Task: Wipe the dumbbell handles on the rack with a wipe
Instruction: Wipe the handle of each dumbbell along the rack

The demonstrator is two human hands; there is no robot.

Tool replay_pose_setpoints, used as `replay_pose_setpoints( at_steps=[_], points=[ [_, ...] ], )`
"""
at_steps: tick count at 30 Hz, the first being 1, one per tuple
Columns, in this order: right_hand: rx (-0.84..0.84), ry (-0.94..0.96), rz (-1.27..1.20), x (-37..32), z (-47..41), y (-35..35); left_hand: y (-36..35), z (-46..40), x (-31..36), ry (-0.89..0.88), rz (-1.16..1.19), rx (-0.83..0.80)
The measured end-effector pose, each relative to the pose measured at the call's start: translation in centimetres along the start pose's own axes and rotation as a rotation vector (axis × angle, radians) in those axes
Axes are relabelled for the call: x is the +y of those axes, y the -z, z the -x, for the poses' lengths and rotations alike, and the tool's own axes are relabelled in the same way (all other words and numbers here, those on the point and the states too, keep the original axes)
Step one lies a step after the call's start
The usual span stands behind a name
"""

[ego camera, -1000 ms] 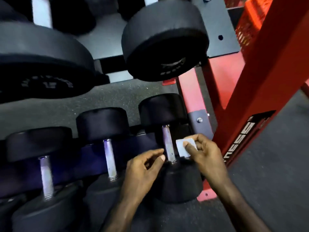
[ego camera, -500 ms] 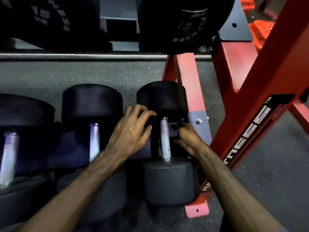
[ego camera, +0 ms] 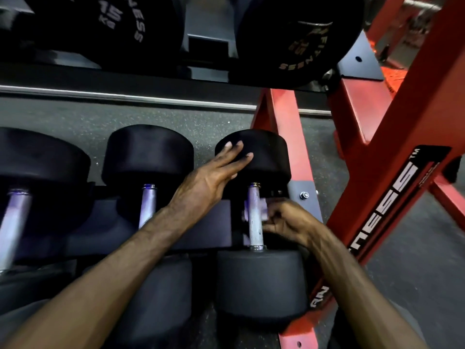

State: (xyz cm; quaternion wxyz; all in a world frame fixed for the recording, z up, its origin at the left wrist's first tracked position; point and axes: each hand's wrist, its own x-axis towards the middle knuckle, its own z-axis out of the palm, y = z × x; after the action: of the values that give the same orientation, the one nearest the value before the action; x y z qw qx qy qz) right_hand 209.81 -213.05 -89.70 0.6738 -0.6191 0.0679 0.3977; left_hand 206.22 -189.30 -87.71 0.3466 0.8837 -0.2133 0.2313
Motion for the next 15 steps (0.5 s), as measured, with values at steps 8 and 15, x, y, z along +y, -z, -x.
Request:
replay_pose_setpoints(
  at_steps=[8, 15],
  points=[
    [0.031, 0.065, 0.003, -0.1, -0.3, -0.4, -0.4, -0.3, -0.5, 0.047, 0.068, 0.018],
    [0.022, 0.022, 0.188, 1.0, 1.2, 0.4, -0.2, -0.4, 0.0, 0.056, 0.092, 0.030]
  ],
)
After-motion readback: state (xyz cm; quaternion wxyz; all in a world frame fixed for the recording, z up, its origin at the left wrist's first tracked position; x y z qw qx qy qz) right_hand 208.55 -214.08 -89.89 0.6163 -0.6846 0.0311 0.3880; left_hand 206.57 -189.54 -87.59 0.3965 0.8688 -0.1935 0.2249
